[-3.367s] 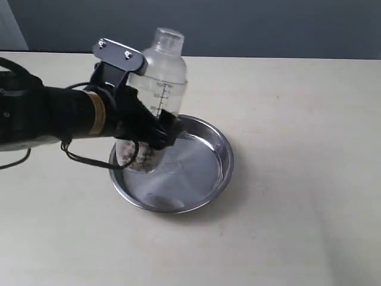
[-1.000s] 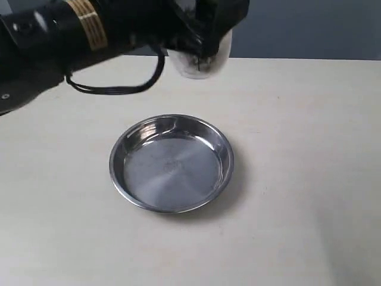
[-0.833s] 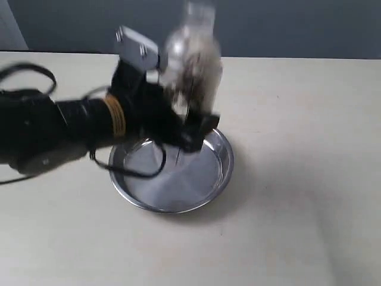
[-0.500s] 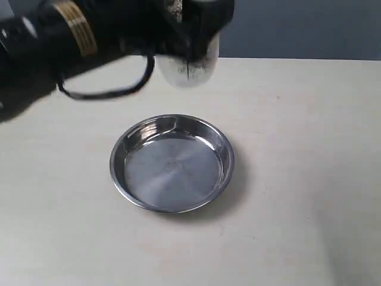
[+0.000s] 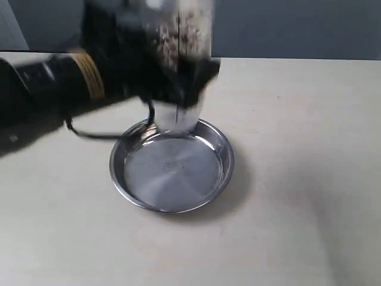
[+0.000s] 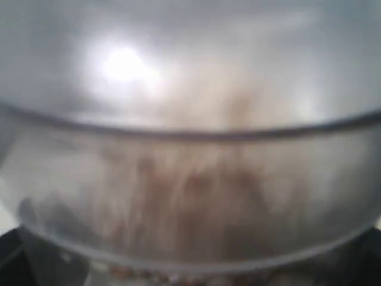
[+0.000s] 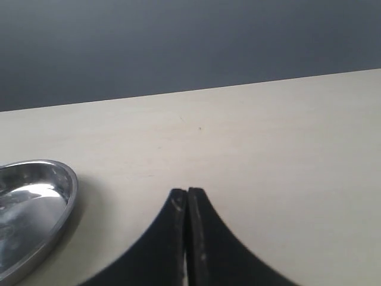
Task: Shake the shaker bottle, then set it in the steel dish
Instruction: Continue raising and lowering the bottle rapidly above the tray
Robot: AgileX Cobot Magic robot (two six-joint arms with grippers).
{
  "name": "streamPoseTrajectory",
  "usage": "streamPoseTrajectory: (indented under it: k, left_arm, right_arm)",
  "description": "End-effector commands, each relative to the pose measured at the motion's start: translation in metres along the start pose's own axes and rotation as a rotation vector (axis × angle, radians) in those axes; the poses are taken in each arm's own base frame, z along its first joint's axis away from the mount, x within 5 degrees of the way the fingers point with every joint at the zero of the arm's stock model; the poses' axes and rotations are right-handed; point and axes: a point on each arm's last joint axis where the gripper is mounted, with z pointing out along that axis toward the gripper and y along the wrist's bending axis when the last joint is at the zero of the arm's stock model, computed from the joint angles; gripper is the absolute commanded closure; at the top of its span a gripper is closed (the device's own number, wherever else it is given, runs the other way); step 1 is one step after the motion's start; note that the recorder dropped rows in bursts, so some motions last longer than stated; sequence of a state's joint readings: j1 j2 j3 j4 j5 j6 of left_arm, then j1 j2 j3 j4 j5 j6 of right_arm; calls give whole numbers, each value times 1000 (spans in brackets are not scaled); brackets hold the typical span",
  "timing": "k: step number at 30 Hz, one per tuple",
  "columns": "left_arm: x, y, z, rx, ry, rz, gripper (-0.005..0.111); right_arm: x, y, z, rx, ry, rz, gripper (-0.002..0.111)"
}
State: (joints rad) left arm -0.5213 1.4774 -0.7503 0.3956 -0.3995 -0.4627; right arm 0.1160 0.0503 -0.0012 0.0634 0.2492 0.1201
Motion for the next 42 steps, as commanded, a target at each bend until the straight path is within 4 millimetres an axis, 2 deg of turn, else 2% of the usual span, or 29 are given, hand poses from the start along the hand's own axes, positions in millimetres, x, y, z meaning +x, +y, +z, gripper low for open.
streamPoseTrajectory:
  k: [1, 4, 5, 6, 8, 10, 11, 12, 14, 16, 17, 18, 20, 22, 23, 24, 25, 27, 29, 31, 32, 33, 34, 35, 36, 38, 39, 41, 42]
  left_arm:
    - [33, -2, 1, 52, 47, -10, 106]
    - [-34, -16, -20, 121, -237, 42, 106]
    - [-46, -17, -25, 108, -255, 52, 106]
    - [-45, -15, -26, 77, -217, 48, 106]
    - [-14, -7, -19, 16, -37, 36, 106]
    - [31, 3, -10, -25, 127, -1, 106]
    - [41, 6, -8, -30, 142, -35, 106]
    - [41, 6, -8, -20, 116, -56, 106]
    - [11, -2, -13, 48, -62, -40, 106]
    - [-30, -12, -25, 107, -240, 20, 106]
    - [-46, -13, -29, 96, -276, 58, 106]
    - [-50, -11, -30, 66, -252, 64, 106]
    - [-30, -3, -21, 2, -102, 45, 106]
    - [18, 4, -9, -25, 79, 21, 106]
    - [42, 4, -6, 1, 103, -22, 106]
    - [36, 1, -6, 34, 39, -21, 106]
    - [0, -8, -13, 109, -163, 7, 106]
    - [-50, -15, -28, 126, -336, 63, 106]
    - [-71, -15, -35, 75, -335, 114, 106]
    - [-51, -6, -25, 7, -172, 92, 106]
    - [4, 3, -9, -20, 32, 55, 106]
    - [27, 6, -7, -19, 85, 30, 106]
    - [47, 7, -5, 12, 52, -25, 106]
    - [41, 4, -6, 45, -22, -26, 106]
    - [8, -6, -15, 125, -241, -3, 106]
    - [-42, -13, -32, 139, -424, 70, 106]
    - [-49, -11, -35, 94, -390, 101, 106]
    - [14, 6, -14, -17, -26, 39, 106]
    - [31, 12, -10, -39, -14, -33, 106]
  right_arm:
    - [-1, 0, 0, -1, -7, -8, 109]
    - [-1, 0, 0, -1, -7, -8, 109]
    - [-1, 0, 0, -1, -7, -8, 109]
    - [-1, 0, 0, -2, -10, -8, 109]
    - [-1, 0, 0, -2, -10, -8, 109]
    - [-1, 0, 0, -2, -10, -8, 109]
    - [-1, 0, 0, -2, -10, -8, 109]
    - [-1, 0, 0, -2, -10, -8, 109]
    - [-1, 0, 0, -2, -10, -8, 109]
    - [-1, 0, 0, -2, -10, -8, 109]
    - [-1, 0, 0, -2, -10, -8, 109]
    - [-1, 0, 0, -2, -10, -8, 109]
    - [-1, 0, 0, -2, -10, -8, 109]
    - [-1, 0, 0, -2, -10, -8, 109]
    - [-1, 0, 0, -2, -10, -8, 109]
    - [-1, 0, 0, -1, -8, -8, 109]
    - [-1, 0, 0, -1, -8, -8, 109]
    - [-1, 0, 0, -1, -8, -8, 109]
    - [-1, 0, 0, -1, -8, -8, 109]
    - [-1, 0, 0, -1, -8, -8, 109]
    - [-1, 0, 0, -1, -8, -8, 109]
    - [-1, 0, 0, -1, -8, -8, 109]
    - [-1, 0, 0, -1, -8, -8, 109]
    - [-1, 0, 0, -1, -8, -8, 109]
    - [-1, 0, 0, -1, -8, -8, 109]
    - [-1, 0, 0, -1, -8, -8, 109]
    - [-1, 0, 0, -1, -8, -8, 109]
    - [-1, 0, 0, -1, -8, -8, 109]
    - [-1, 0, 0, -1, -8, -8, 109]
